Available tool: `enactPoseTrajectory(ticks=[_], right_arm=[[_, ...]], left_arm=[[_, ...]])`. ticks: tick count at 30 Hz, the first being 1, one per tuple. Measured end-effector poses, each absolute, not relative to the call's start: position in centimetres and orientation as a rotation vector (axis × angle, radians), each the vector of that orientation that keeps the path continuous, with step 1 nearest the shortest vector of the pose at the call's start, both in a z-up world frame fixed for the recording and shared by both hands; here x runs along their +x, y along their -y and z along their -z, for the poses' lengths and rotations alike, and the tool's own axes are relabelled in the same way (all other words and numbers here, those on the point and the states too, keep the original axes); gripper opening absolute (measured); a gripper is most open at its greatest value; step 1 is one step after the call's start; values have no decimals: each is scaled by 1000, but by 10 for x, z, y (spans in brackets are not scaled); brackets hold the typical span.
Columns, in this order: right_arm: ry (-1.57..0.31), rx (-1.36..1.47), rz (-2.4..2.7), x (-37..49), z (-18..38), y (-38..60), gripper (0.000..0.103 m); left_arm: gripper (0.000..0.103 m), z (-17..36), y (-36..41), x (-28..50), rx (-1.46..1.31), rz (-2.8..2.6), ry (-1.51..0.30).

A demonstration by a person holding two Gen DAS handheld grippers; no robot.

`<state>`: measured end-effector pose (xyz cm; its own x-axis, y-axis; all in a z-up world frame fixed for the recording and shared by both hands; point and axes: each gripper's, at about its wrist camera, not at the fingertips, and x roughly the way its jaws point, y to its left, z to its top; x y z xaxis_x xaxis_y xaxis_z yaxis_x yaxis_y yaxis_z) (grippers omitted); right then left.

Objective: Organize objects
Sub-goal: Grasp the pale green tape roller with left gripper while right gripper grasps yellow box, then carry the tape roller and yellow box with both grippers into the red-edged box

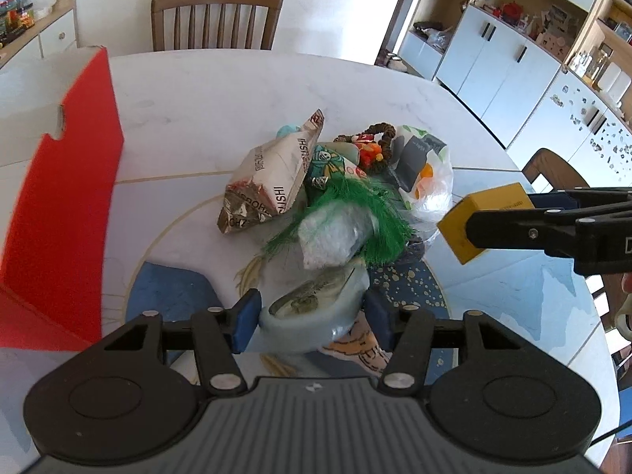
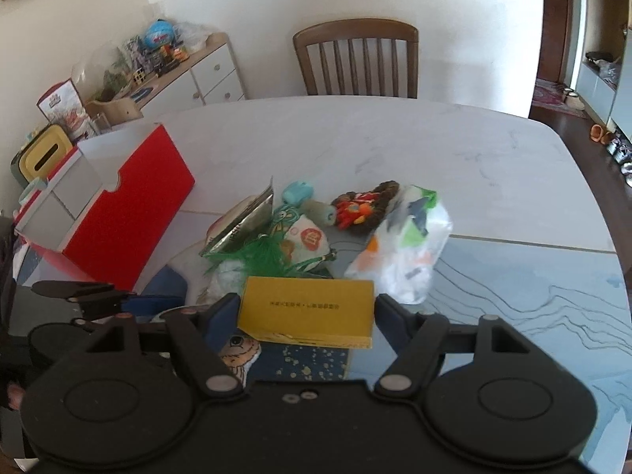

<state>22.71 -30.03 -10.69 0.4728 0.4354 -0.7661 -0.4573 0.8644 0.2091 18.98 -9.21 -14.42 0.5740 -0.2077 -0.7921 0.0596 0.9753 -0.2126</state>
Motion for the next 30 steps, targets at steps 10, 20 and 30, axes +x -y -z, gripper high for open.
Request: enactPoseTrajectory(ticks=[10, 20, 30], right_arm=[[-946, -29, -552, 206, 104, 309, 73], [-921, -84, -603, 185, 92, 291, 73], [-859, -159, -617, 168, 62, 248, 73]], left_arm=[[54, 133, 86, 162, -195, 135, -932], [54, 101, 69, 133, -244, 131, -860], [54, 61, 20, 115, -258, 153, -739]])
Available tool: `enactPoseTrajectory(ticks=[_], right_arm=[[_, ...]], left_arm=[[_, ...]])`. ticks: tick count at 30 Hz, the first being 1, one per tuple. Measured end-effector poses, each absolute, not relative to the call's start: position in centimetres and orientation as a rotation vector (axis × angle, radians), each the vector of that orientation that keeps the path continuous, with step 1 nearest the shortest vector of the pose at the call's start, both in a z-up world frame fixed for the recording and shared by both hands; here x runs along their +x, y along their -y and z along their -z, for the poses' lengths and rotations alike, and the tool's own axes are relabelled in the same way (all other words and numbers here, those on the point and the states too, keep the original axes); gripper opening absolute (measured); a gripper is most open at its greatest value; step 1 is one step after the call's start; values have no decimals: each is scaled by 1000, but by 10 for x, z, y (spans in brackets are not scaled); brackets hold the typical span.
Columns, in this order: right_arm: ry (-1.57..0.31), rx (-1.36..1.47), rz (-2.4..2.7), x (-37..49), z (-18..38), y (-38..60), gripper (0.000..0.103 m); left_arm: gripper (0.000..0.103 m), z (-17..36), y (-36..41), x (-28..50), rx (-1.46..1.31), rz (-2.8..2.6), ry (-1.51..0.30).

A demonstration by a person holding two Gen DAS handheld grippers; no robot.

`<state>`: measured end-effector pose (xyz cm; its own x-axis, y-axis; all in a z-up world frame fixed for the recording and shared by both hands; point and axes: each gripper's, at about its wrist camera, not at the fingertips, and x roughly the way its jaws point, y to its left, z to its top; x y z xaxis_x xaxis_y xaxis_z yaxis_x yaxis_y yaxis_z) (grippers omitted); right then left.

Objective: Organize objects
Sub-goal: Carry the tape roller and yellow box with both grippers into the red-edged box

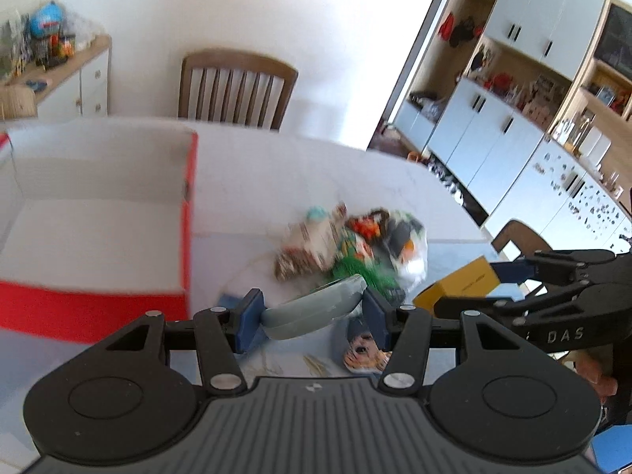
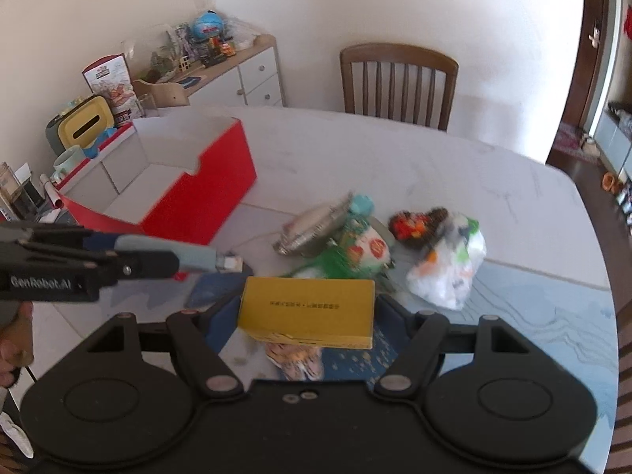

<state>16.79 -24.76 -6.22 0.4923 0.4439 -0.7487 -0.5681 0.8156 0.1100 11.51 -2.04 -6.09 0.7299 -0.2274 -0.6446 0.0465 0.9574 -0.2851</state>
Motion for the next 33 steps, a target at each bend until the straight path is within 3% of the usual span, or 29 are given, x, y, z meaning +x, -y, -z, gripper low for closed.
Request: enactPoseTrajectory(ticks=[17, 33], right_arm=[[-771, -228, -728, 170, 34, 99, 73], [-887, -338, -751, 214, 86, -23, 73]], left_arm=[[54, 26, -109, 119, -202, 44, -670], [54, 70, -196, 170, -120, -50, -783]])
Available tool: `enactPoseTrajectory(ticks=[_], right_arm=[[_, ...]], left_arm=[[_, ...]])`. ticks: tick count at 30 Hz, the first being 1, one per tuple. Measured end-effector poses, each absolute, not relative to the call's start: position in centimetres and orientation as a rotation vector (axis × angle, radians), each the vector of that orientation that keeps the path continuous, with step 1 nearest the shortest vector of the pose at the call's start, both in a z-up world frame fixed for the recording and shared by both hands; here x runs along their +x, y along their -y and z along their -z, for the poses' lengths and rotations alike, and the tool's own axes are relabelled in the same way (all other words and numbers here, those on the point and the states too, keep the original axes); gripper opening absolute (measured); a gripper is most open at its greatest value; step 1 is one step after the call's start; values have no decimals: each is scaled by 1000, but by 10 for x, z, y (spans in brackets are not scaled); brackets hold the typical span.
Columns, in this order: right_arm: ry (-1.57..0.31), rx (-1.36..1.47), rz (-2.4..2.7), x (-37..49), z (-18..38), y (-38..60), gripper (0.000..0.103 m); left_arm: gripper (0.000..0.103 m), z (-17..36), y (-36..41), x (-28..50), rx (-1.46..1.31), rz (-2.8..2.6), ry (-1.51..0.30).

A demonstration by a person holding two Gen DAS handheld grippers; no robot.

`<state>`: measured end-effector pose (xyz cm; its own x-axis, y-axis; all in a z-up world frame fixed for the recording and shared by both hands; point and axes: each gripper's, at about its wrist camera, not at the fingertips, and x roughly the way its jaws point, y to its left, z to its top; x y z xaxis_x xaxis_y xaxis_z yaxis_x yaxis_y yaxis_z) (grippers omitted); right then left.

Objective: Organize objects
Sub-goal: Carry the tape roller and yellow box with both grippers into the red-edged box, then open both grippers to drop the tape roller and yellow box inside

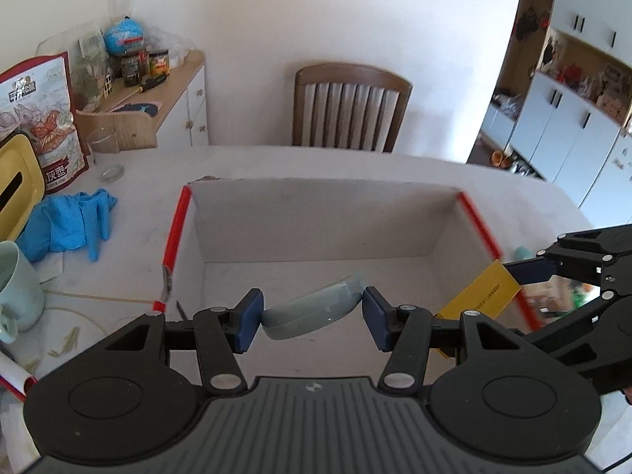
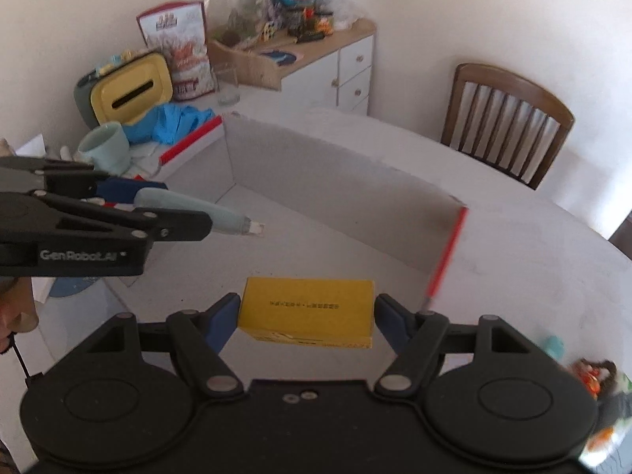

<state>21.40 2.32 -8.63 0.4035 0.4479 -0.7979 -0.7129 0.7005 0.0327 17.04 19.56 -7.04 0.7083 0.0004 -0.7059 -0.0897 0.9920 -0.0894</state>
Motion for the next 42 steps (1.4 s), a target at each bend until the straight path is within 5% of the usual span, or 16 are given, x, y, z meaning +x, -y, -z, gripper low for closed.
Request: enactPoseTrajectory(ticks=[14, 22, 42], right_arm=[[-1017, -476, -768, 235, 133, -70, 73], [-1122, -474, -748, 246, 145, -76, 62], [-989, -367, -795, 225, 95, -35, 69]], left_arm=[[54, 110, -204, 222, -45, -32, -970], [54, 120, -203, 234, -34, -10, -1084], [54, 99, -196, 211, -11, 18, -1072]])
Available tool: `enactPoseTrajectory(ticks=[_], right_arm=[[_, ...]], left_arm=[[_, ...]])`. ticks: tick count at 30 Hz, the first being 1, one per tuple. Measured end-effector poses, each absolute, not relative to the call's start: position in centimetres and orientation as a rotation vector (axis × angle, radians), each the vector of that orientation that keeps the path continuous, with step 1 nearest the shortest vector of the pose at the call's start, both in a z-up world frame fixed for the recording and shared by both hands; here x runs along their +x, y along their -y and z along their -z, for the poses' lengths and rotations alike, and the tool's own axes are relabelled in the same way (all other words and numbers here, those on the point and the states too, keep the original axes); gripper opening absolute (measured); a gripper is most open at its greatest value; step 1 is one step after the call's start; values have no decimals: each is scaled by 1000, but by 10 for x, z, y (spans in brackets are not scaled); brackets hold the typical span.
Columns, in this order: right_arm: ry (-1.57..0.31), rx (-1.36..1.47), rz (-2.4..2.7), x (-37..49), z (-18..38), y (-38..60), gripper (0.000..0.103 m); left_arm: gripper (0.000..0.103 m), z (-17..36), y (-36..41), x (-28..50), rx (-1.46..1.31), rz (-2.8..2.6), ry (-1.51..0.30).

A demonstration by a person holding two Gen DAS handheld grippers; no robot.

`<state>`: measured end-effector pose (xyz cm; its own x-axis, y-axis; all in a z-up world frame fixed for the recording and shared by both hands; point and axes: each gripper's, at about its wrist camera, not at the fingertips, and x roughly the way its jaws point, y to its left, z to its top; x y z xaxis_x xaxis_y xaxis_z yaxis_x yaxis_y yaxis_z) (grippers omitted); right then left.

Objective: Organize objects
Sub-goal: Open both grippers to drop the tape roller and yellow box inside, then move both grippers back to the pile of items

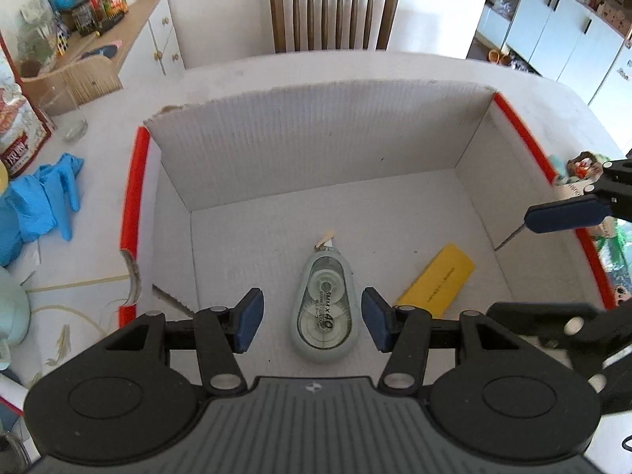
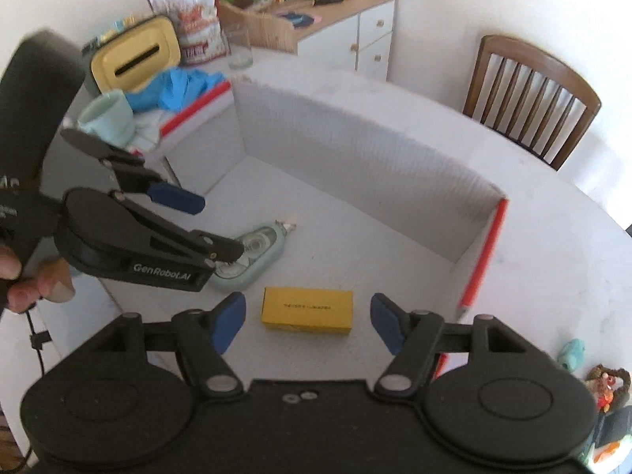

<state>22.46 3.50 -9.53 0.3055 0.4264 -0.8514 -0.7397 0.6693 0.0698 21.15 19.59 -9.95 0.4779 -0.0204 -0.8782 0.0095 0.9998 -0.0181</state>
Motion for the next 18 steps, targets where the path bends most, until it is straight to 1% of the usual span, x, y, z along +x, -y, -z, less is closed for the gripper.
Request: enactPoseTrajectory(ticks=[12, 14, 16, 18], right_arm=[[-891, -250, -799, 207, 54, 16, 70], [-871, -233, -797, 202, 49, 25, 71], [-854, -225, -796, 197, 45, 33, 73], [-837, -208, -794, 191, 42, 44, 75]], left_arm=[[54, 46, -164, 175, -3, 46, -903], [57, 39, -156, 169, 0, 51, -879], [62, 33, -148, 164, 3, 55, -856], [65, 29, -140, 159, 6, 57, -840]])
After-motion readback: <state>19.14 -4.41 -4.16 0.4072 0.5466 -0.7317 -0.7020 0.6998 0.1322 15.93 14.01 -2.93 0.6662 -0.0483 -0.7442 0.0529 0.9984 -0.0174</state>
